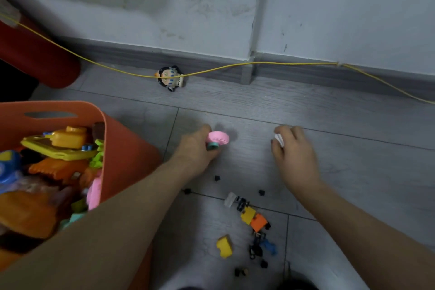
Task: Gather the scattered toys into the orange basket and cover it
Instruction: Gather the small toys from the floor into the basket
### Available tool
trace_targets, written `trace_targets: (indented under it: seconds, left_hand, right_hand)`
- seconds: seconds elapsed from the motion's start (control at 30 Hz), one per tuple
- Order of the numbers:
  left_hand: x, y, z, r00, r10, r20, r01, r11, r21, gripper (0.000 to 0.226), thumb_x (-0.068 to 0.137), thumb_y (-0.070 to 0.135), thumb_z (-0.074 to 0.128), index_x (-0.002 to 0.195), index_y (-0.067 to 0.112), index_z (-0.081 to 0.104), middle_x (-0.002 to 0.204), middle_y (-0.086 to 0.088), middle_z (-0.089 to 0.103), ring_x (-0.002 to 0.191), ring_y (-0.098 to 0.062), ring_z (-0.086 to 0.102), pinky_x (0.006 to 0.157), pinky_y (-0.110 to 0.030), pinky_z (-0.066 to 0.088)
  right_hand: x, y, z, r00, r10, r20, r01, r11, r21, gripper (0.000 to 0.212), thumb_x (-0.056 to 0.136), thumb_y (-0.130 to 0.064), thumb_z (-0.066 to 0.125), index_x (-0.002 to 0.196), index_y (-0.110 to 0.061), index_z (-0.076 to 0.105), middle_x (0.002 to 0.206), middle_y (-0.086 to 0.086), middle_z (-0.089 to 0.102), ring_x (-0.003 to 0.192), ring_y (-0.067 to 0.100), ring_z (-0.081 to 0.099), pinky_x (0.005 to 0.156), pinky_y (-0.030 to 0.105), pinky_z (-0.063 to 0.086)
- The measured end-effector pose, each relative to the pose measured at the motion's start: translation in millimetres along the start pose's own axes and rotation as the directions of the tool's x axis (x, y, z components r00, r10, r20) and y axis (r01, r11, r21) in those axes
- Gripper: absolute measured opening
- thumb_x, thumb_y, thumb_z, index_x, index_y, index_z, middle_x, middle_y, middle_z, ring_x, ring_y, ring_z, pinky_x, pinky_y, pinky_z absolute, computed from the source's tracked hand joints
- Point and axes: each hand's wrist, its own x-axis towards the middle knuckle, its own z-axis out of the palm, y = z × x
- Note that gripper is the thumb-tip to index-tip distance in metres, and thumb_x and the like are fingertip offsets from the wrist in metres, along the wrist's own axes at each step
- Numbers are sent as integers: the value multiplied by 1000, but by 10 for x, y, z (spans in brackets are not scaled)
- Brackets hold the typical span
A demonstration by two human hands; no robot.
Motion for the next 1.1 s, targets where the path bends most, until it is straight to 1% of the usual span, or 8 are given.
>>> trace_targets:
  seconds: [0.17, 0.3, 0.37, 0.5, 0.6, 0.73, 0.87, 1.1]
  left_hand:
    - [-500, -204, 229, 990, -117, -74, 123, 990, 73, 28, 87, 26, 70, 106, 7, 60, 109, -19, 53, 90, -32, 56, 71, -29, 38]
    - [-749, -292, 328, 980, -148, -130, 162, 981, 103, 27, 88, 25, 68, 105, 9, 56, 106, -13, 45, 85, -28, 50, 68, -28, 30]
    - [-815, -320, 343, 969, -191, -159, 209, 972, 111, 30, 88, 28, 66, 108, 9, 55, 107, -13, 45, 89, -32, 53, 69, -30, 33]
    - [-880, -368, 368, 962, -206, -181, 242, 948, 206, 40, 89, 31, 64, 119, 10, 49, 118, -19, 43, 95, -41, 57, 73, -37, 43]
    - [-874, -381, 388, 958, -214, -189, 253, 944, 213, 45, 91, 31, 62, 126, 12, 42, 123, -20, 43, 98, -42, 58, 76, -41, 47]
    - [-829, -425, 421, 959, -216, -183, 240, 963, 122, 38, 91, 29, 61, 117, 10, 42, 107, -22, 59, 95, -42, 60, 73, -41, 48]
    - [-826, -430, 418, 959, -195, -207, 214, 974, 76, 34, 91, 28, 61, 112, 9, 43, 101, -23, 63, 90, -42, 62, 69, -41, 47]
    - [-777, -312, 525, 981, -107, -160, 98, 993, -64, 28, 86, 20, 67, 103, 17, 45, 88, -15, 65, 79, -35, 63, 67, -42, 52]
  right_hand:
    - [-232, 42, 116, 996, -22, 84, 48, 947, -318, 16, 84, -5, 69, 97, 0, 62, 84, 19, 54, 64, 33, 55, 47, 27, 25]
    - [-392, 66, 75, 992, -40, 118, 86, 907, -413, 32, 74, 2, 77, 98, 1, 57, 88, 20, 53, 48, 26, 45, 41, 20, 11]
    - [-484, 77, 60, 985, -76, 156, 137, 890, -434, 40, 67, 5, 81, 98, -1, 55, 91, 20, 53, 44, 22, 33, 40, 22, 12]
    - [-627, 76, 90, 985, -64, 161, 122, 916, -382, 50, 60, 14, 80, 103, 0, 57, 103, 23, 56, 50, 15, 21, 41, 23, 21]
    - [-672, 20, 119, 995, 8, 101, 11, 983, -185, 31, 76, 14, 69, 103, 2, 59, 98, 21, 55, 56, 17, 35, 48, 25, 30]
    - [-775, -146, 119, 998, 57, 15, -58, 997, 43, 13, 95, 0, 53, 104, 0, 62, 94, 15, 54, 66, 21, 49, 55, 29, 38]
    - [-975, -191, 169, 993, 72, 88, -74, 997, 23, 8, 96, -2, 52, 101, -3, 58, 91, 9, 48, 61, 19, 42, 50, 29, 33]
    - [-990, -195, 195, 968, -101, 228, 109, 994, -26, 15, 87, 2, 60, 94, -7, 51, 88, 5, 37, 61, 21, 38, 47, 31, 37]
